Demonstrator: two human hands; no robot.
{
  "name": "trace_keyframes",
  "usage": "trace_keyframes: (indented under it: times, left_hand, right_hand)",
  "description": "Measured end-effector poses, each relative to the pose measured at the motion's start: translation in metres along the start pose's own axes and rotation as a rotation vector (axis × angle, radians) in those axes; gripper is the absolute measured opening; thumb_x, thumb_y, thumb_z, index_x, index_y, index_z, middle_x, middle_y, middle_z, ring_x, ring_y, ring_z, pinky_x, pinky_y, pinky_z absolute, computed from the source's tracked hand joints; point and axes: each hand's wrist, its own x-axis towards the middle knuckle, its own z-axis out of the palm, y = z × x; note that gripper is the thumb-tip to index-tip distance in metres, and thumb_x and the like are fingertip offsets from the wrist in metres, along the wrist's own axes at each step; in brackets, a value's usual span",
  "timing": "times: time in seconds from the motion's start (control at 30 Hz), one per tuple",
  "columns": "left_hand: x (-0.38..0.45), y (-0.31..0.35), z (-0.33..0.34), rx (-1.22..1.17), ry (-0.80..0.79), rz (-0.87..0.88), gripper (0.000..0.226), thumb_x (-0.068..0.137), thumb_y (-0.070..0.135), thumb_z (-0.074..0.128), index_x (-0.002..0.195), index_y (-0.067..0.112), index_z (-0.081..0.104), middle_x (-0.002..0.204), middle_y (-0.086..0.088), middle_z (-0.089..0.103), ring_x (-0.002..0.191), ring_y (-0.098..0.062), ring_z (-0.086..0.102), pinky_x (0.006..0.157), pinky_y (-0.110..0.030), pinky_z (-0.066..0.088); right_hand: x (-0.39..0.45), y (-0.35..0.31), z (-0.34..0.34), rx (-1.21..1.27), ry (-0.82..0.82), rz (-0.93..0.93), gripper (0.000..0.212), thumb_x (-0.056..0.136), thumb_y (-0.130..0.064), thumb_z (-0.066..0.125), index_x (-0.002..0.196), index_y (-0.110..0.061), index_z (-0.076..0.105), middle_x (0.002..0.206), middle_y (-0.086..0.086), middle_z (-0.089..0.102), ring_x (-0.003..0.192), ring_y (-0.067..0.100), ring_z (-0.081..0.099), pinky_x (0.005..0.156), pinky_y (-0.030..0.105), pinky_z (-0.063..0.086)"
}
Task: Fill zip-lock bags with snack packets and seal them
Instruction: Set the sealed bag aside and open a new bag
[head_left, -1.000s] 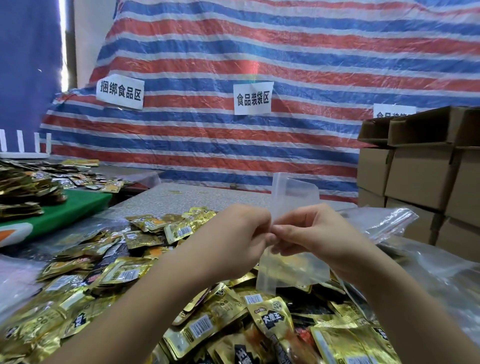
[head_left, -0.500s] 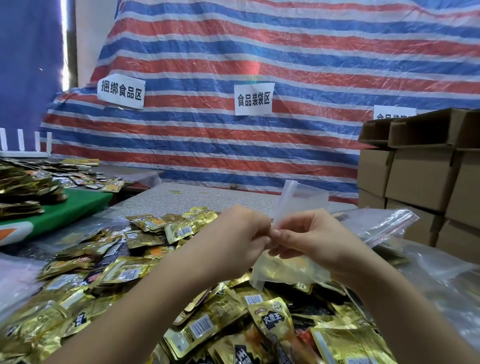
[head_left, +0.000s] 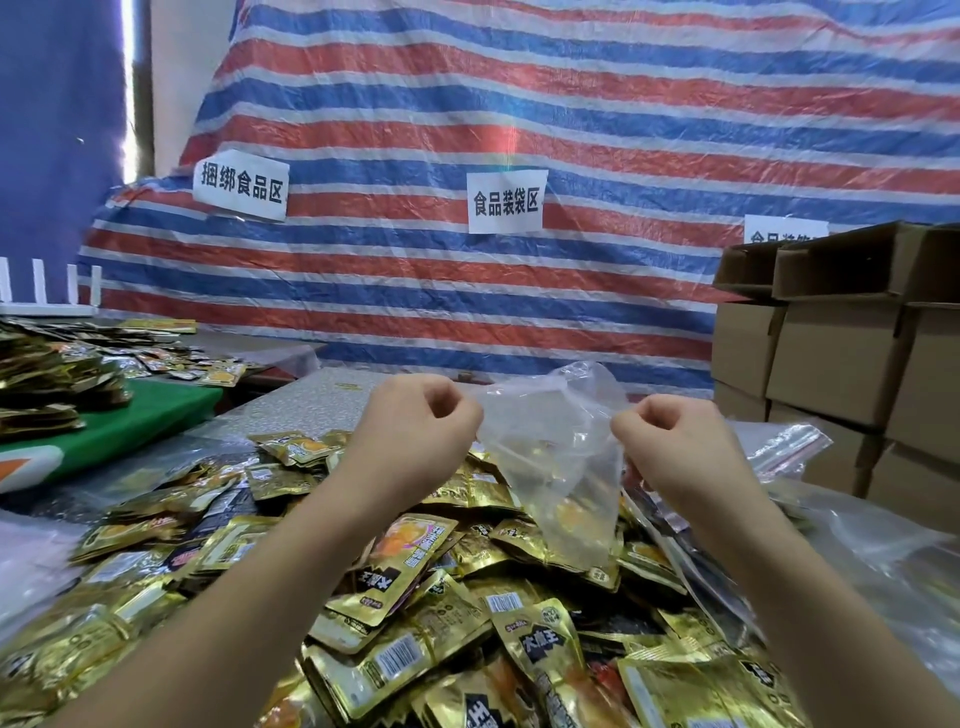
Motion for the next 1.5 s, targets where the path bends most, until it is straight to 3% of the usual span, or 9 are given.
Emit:
trace_keyframes:
  times: [0.13, 0.3, 0.47, 0.6, 0.83, 0.97, 1.2, 1.33, 1.5]
  left_hand:
    - [-0.007, 0.004, 0.007, 0.172, -0.035, 0.084, 0.008, 0.096, 0.03, 0.057, 0.095, 0.023, 0.062, 0.068, 0.006, 0.066, 0.061, -0.007, 0.061, 0.057, -0.028, 0.051]
    - [-0.024, 0.028, 0.006, 0.441, -0.095, 0.396, 0.046, 0.099, 0.055, 0.035, 0.141, 0.038, 0.035, 0.073, 0.013, 0.062, 0.066, -0.006, 0.059, 0.062, -0.032, 0.054]
    - [-0.042, 0.047, 0.01, 0.688, -0.301, 0.554, 0.055, 0.089, 0.074, 0.029, 0.113, 0.035, 0.059, 0.068, 0.014, 0.059, 0.066, -0.007, 0.057, 0.057, -0.026, 0.044]
    - [-0.032, 0.036, 0.013, 0.749, -0.328, 0.439, 0.026, 0.102, 0.043, 0.041, 0.089, 0.025, 0.054, 0.082, 0.008, 0.057, 0.079, -0.018, 0.055, 0.065, -0.032, 0.043]
    - [-0.009, 0.02, -0.004, 0.358, 0.065, 0.48, 0.032, 0.104, 0.032, 0.037, 0.076, 0.019, 0.042, 0.064, 0.009, 0.045, 0.056, -0.011, 0.043, 0.049, -0.033, 0.031]
    - [0.0, 0.015, -0.018, 0.253, 0.207, 0.525, 0.045, 0.103, 0.039, 0.035, 0.066, 0.015, 0.04, 0.055, 0.009, 0.037, 0.048, -0.009, 0.037, 0.046, -0.033, 0.029]
    - [0.007, 0.005, -0.026, 0.204, 0.187, 0.536, 0.049, 0.102, 0.043, 0.039, 0.057, 0.023, 0.038, 0.048, 0.009, 0.036, 0.049, -0.017, 0.042, 0.044, -0.022, 0.025]
    - [0.009, -0.002, -0.024, 0.242, 0.046, 0.534, 0.054, 0.099, 0.052, 0.039, 0.055, 0.021, 0.044, 0.046, 0.007, 0.041, 0.044, -0.015, 0.042, 0.043, -0.031, 0.033]
    - [0.008, -0.011, -0.02, 0.37, -0.094, 0.571, 0.062, 0.088, 0.07, 0.041, 0.057, 0.017, 0.041, 0.05, 0.008, 0.039, 0.046, -0.007, 0.032, 0.048, -0.027, 0.035]
  right_hand:
    - [-0.005, -0.005, 0.005, -0.072, -0.022, -0.056, 0.023, 0.086, -0.017, 0.059, 0.073, 0.002, 0.059, 0.065, 0.015, 0.068, 0.051, 0.005, 0.066, 0.059, 0.041, 0.054]
    - [-0.008, -0.008, 0.009, -0.003, 0.0, -0.093, 0.028, 0.088, -0.016, 0.056, 0.076, 0.009, 0.056, 0.074, 0.027, 0.064, 0.055, 0.007, 0.069, 0.069, 0.054, 0.057]
    - [-0.007, -0.007, 0.012, 0.195, 0.013, -0.037, 0.027, 0.085, -0.007, 0.053, 0.064, 0.009, 0.057, 0.06, 0.022, 0.062, 0.05, 0.014, 0.061, 0.057, 0.049, 0.054]
    - [-0.005, -0.008, 0.011, 0.38, -0.036, 0.062, 0.028, 0.089, -0.003, 0.049, 0.072, 0.013, 0.063, 0.076, 0.032, 0.068, 0.062, 0.029, 0.067, 0.072, 0.046, 0.061]
    - [0.003, 0.0, 0.005, 0.548, -0.031, 0.117, 0.073, 0.107, -0.043, 0.025, 0.053, -0.007, 0.059, 0.064, 0.016, 0.069, 0.056, 0.024, 0.067, 0.061, 0.033, 0.054]
    - [0.012, 0.021, 0.009, 0.207, 0.098, 0.03, 0.048, 0.101, -0.024, 0.043, 0.059, -0.004, 0.057, 0.053, 0.006, 0.057, 0.049, 0.015, 0.055, 0.054, 0.031, 0.043]
    - [0.001, 0.061, 0.043, -0.572, -0.456, -0.105, 0.012, 0.094, -0.025, 0.054, 0.099, -0.022, 0.065, 0.102, 0.0, 0.069, 0.092, 0.019, 0.064, 0.081, 0.035, 0.053]
    - [-0.014, 0.066, 0.065, -0.571, -0.676, -0.187, 0.058, 0.099, -0.02, 0.052, 0.148, -0.044, 0.033, 0.129, 0.005, 0.059, 0.113, 0.025, 0.055, 0.095, 0.045, 0.048]
    - [-0.018, 0.08, 0.07, -0.793, -0.593, -0.246, 0.048, 0.103, -0.031, 0.047, 0.15, -0.038, 0.034, 0.139, 0.001, 0.053, 0.127, 0.022, 0.047, 0.106, 0.036, 0.04]
